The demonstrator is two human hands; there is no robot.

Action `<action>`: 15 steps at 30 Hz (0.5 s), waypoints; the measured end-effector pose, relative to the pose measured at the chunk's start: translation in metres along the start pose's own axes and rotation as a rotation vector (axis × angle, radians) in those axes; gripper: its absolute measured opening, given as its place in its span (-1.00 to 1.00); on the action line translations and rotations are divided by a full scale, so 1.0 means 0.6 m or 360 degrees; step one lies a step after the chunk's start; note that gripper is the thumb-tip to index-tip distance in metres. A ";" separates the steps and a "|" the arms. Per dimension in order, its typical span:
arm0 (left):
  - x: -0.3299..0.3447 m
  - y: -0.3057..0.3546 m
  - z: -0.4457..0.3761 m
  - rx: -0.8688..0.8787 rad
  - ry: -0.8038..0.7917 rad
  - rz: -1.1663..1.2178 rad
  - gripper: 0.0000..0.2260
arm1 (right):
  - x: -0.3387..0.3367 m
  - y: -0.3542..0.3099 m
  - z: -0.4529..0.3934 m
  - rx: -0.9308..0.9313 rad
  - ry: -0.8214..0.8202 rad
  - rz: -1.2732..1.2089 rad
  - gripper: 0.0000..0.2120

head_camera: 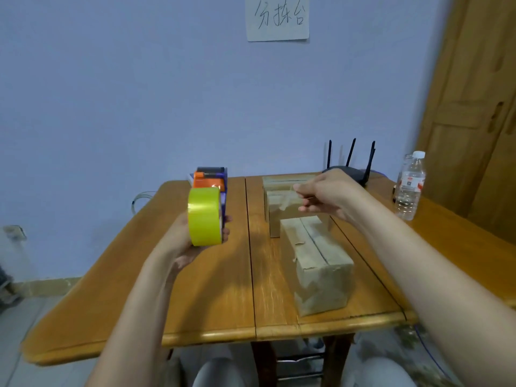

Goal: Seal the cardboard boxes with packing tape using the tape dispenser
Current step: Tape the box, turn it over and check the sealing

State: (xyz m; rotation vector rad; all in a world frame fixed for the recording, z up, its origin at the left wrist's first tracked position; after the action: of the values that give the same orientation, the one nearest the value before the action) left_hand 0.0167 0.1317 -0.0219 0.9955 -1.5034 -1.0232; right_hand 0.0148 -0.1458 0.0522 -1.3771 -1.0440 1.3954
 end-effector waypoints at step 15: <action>-0.064 -0.082 -0.048 -0.0788 0.0105 -0.2305 -0.68 | -0.020 -0.015 0.015 -0.0429 0.0168 0.0879 -0.96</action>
State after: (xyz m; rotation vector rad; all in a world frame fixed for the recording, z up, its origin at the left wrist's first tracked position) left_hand 0.0545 0.1505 -0.0762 1.6927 -0.1915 -2.1452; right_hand 0.0062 -0.1552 0.0640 -2.0246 -0.8349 1.5831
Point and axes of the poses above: each hand's wrist, its own z-axis away from the middle knuckle, its own x-axis out of the palm, y = z × x, the point moved 9 cm from there along -z, towards the middle knuckle, and after that the axes turned 4 degrees about z, right-handed, at the moved point
